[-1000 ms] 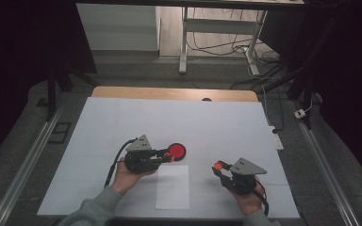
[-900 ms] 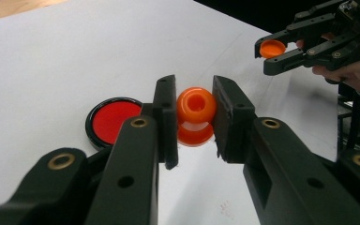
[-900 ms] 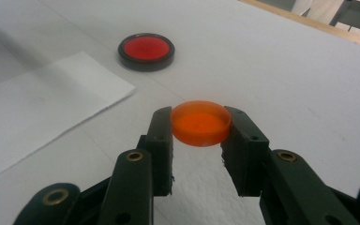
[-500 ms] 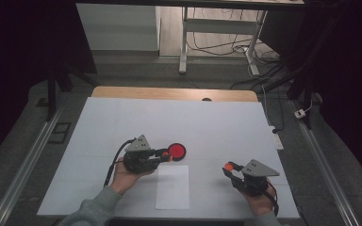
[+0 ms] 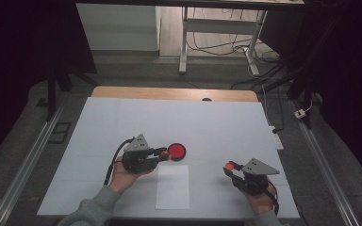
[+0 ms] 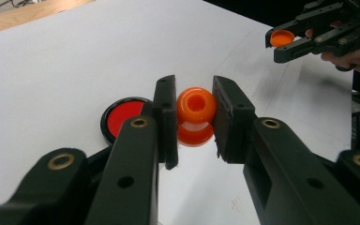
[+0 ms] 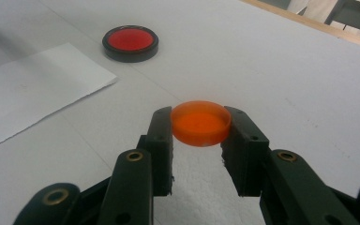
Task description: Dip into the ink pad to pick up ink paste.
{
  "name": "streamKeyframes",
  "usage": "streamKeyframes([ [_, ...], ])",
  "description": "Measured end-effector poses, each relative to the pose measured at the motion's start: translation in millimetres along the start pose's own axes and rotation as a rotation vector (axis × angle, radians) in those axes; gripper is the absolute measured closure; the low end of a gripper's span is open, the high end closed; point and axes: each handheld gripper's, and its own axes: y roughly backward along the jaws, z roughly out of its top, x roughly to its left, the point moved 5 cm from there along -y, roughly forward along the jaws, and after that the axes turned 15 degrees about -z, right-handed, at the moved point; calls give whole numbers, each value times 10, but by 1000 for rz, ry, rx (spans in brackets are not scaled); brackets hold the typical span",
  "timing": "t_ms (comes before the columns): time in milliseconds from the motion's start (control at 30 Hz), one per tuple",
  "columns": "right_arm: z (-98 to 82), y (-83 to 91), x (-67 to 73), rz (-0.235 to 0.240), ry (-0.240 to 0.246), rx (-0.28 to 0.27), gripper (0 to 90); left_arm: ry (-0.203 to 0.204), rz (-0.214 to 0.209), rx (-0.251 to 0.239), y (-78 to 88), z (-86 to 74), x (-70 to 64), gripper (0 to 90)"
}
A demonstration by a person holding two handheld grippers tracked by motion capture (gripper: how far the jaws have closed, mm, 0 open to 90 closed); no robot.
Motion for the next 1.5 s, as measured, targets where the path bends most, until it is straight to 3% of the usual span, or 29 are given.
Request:
streamKeyframes([
  [500, 13, 4, 28, -3, 4, -6, 647, -33, 23, 28, -42, 86, 37, 723],
  [1133, -5, -9, 20, -7, 3, 0, 646, -19, 24, 77, -261, 125, 276, 723],
  [1500, -5, -13, 15, -11, 4, 2, 647, -11, 40, 79, -319, 140, 378, 722],
])
